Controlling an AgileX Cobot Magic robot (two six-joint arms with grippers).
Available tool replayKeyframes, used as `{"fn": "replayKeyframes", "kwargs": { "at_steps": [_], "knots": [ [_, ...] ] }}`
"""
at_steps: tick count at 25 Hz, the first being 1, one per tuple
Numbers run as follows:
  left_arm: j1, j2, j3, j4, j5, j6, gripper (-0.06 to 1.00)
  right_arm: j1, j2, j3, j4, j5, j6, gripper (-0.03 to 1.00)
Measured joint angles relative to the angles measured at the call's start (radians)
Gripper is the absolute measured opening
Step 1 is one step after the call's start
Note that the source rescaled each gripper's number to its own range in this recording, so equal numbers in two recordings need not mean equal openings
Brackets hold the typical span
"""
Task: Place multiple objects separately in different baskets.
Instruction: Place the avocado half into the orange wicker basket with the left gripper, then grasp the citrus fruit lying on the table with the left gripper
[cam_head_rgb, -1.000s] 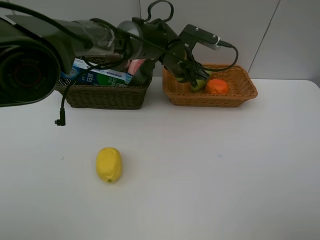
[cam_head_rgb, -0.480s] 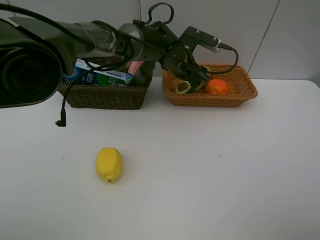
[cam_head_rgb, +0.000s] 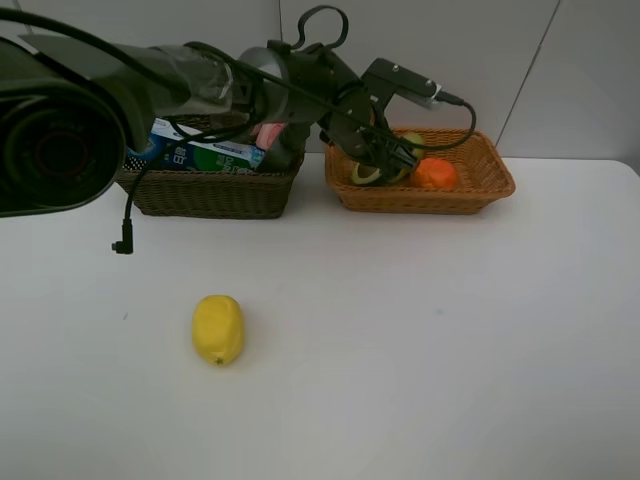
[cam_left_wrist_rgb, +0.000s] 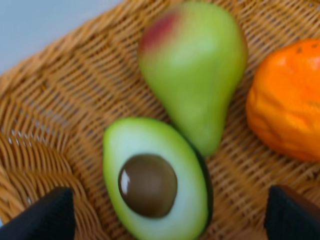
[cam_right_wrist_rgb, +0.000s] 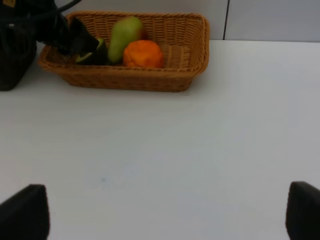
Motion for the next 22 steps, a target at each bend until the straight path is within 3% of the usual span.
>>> {"fn": "replayKeyframes", "kwargs": {
  "at_steps": [7,18,22],
  "knots": [
    [0.000,-0.055,0.000,-0.087,0.105,0.001,1.00,0.000,0.000,0.000,0.000,0.000,0.000,1.00],
    [0.000,-0.150,-0.008,-0.241,0.521,-0.006,1.00,0.000,0.000,0.000,0.000,0.000,0.000,1.00],
    [-0.022,-0.158,-0.008,-0.239,0.679,-0.028,1.00,0.000,0.000,0.000,0.000,0.000,0.000,1.00]
  ]
}}
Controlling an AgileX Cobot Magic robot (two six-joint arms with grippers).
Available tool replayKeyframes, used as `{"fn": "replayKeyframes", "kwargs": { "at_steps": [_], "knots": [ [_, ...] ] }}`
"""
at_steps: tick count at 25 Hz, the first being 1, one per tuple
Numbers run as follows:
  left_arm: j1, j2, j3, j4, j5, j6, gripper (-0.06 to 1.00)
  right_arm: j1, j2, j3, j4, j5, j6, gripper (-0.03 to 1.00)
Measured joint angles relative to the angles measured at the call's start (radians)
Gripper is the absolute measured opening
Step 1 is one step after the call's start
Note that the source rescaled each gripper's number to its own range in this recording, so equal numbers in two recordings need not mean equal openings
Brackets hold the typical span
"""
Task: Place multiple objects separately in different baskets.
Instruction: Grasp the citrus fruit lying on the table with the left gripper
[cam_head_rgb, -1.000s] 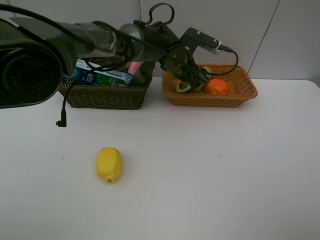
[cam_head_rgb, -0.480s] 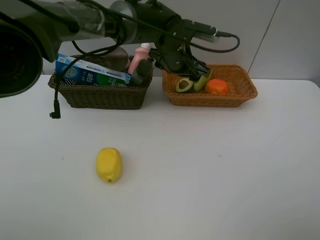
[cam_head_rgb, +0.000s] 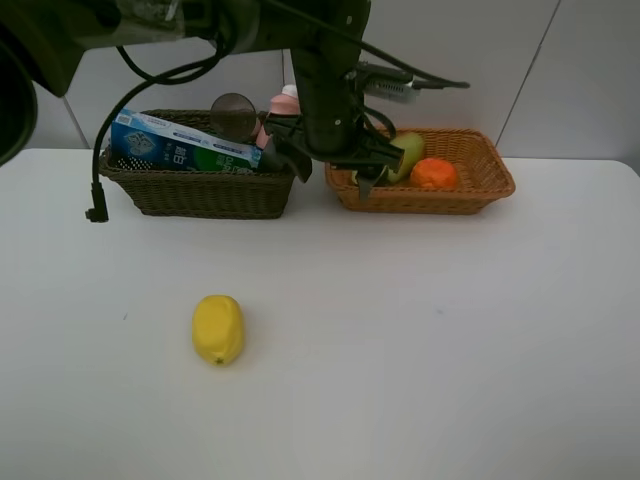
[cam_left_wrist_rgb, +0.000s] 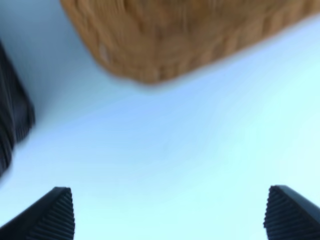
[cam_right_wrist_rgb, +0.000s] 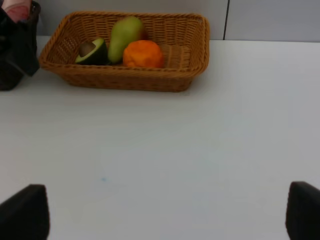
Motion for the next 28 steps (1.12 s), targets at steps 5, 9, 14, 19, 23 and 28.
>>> {"fn": "replayKeyframes", "kwargs": {
  "at_steps": [5,9,14,19,23,28],
  "knots": [
    [-0.074,-0.013,0.000,0.124,0.084,-0.088,1.00,0.000,0.000,0.000,0.000,0.000,0.000,1.00],
    [-0.144,-0.057,0.052,0.229,0.084,-0.180,1.00,0.000,0.000,0.000,0.000,0.000,0.000,1.00],
    [-0.180,-0.153,0.197,0.261,0.085,-0.283,1.00,0.000,0.000,0.000,0.000,0.000,0.000,1.00],
    [-0.181,-0.272,0.405,0.270,0.079,-0.351,1.00,0.000,0.000,0.000,0.000,0.000,0.000,1.00],
    [-0.181,-0.391,0.604,0.273,-0.009,-0.430,1.00,0.000,0.000,0.000,0.000,0.000,0.000,1.00],
    [-0.181,-0.490,0.808,0.273,-0.142,-0.562,1.00,0.000,0.000,0.000,0.000,0.000,0.000,1.00]
  ]
}}
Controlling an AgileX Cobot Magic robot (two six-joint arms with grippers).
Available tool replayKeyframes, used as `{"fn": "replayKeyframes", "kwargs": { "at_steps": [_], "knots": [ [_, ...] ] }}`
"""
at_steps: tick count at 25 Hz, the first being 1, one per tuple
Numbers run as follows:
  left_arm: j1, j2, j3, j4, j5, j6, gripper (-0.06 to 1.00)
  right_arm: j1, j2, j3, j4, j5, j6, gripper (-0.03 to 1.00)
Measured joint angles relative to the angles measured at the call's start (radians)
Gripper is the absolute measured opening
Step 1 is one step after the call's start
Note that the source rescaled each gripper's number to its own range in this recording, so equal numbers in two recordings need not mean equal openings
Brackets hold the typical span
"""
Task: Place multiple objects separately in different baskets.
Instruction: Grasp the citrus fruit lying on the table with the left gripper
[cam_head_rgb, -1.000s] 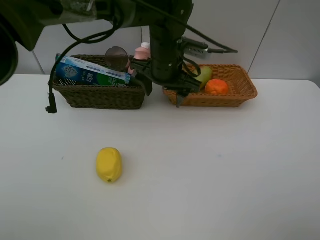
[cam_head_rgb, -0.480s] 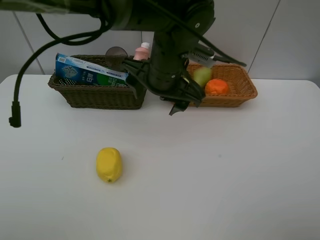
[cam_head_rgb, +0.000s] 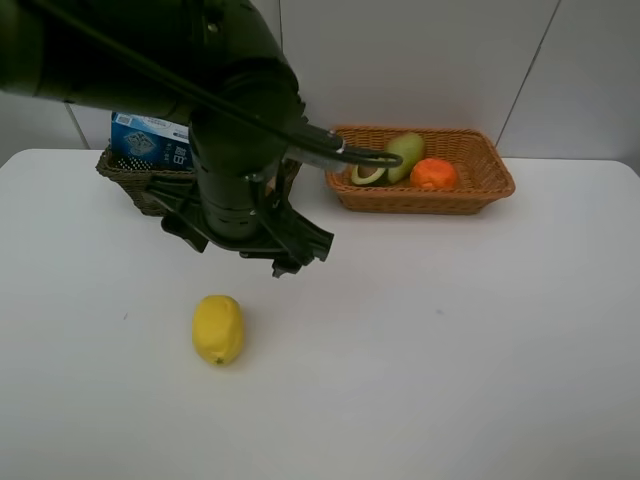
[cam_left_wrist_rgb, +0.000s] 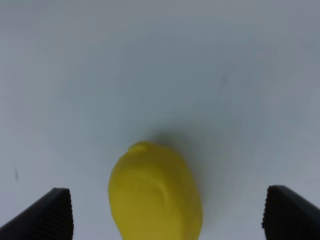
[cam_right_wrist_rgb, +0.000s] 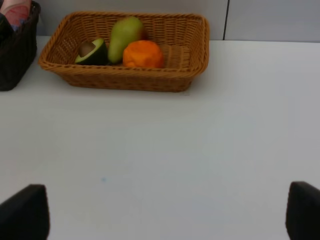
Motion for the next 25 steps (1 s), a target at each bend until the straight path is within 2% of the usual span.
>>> {"fn": "replayKeyframes", "kwargs": {
  "at_steps": [5,10,16,25],
  "knots": [
    [0.000,-0.018,0.127,0.001,-0.082,-0.153,1.00,0.000,0.000,0.000,0.000,0.000,0.000,1.00],
    [0.009,-0.018,0.183,0.001,-0.174,-0.247,1.00,0.000,0.000,0.000,0.000,0.000,0.000,1.00],
    [0.057,-0.018,0.231,-0.018,-0.275,-0.266,1.00,0.000,0.000,0.000,0.000,0.000,0.000,1.00],
    [0.077,0.020,0.246,-0.074,-0.296,-0.272,1.00,0.000,0.000,0.000,0.000,0.000,0.000,1.00]
  ]
}}
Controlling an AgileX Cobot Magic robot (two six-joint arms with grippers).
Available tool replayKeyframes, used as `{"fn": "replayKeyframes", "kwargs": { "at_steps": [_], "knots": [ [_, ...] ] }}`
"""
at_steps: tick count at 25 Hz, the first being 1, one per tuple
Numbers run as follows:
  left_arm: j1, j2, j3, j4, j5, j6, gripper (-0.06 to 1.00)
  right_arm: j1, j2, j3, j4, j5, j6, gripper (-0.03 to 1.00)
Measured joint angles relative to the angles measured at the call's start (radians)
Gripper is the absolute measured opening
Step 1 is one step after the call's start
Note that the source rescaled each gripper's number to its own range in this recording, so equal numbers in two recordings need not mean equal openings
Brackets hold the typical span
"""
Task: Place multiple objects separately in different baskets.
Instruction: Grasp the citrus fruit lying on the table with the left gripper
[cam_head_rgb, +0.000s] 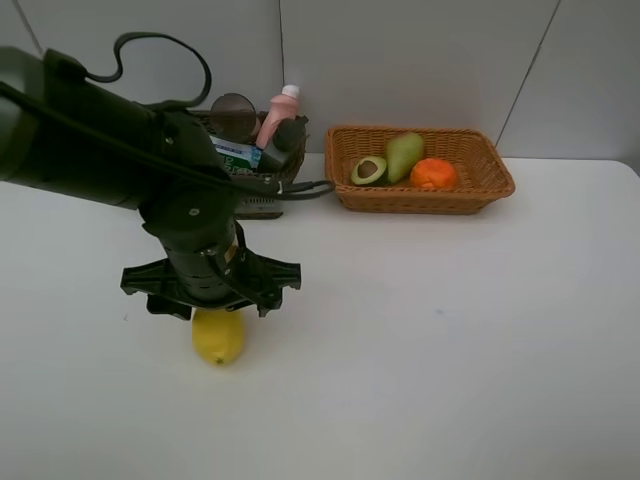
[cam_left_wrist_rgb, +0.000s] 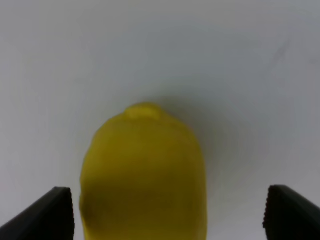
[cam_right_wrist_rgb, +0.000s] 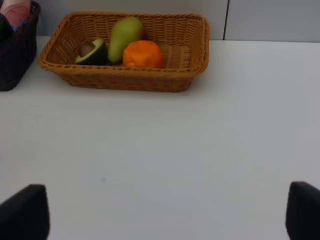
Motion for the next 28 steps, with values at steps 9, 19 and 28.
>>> {"fn": "replayKeyframes", "kwargs": {
  "at_steps": [9,19,28],
  "knots": [
    [0.020,0.039,0.003,-0.016,-0.004,-0.002,1.00,0.000,0.000,0.000,0.000,0.000,0.000,1.00],
    [0.021,0.089,0.005,-0.048,-0.012,-0.002,1.00,0.000,0.000,0.000,0.000,0.000,0.000,1.00],
    [0.022,0.089,0.006,-0.053,-0.033,-0.002,1.00,0.000,0.000,0.000,0.000,0.000,0.000,1.00]
  ]
}}
